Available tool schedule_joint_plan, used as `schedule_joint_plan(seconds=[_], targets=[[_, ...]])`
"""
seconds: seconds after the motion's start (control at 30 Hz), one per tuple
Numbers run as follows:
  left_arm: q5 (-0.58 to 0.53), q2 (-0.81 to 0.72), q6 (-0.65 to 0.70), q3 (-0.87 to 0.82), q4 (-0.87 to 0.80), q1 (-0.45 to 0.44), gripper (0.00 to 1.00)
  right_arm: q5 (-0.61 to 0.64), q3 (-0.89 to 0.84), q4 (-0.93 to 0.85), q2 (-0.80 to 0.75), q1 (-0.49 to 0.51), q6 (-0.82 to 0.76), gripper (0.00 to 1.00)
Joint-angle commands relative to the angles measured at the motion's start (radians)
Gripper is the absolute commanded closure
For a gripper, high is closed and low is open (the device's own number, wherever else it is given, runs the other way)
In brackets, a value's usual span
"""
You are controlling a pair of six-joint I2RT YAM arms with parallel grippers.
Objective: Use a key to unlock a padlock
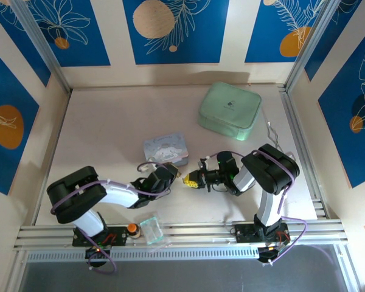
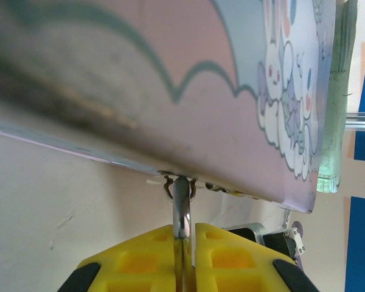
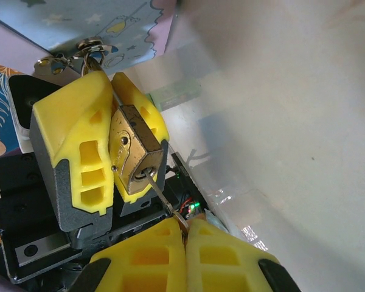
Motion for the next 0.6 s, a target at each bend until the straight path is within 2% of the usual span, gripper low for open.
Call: schedule_joint_plan(seconds=[0.0,0.33,0.5,0.57], targets=[[0.157,-0.015,-0.029,0.063,0.045,-0.031,1.00,0.062,0.021,0.112,0.014,-0.012,0.007,0.98],[0.201,0.019,-0.058,0.013,0.187,-0.029,1.00,0.041,0.054,0.082,0.034,-0.025,-0.039,0.98],[0.227,-0.033,-0.026,0.030,0.075,-0.025,1.00,0.008,0.067,0.100,0.050,-0.055,-0.050,0.98],[0.238,-0.033,-0.025,0.023,0.081,-0.025,1.00,-0.011,0.081,0.084,0.051,-0.059,-0.063,0.98]])
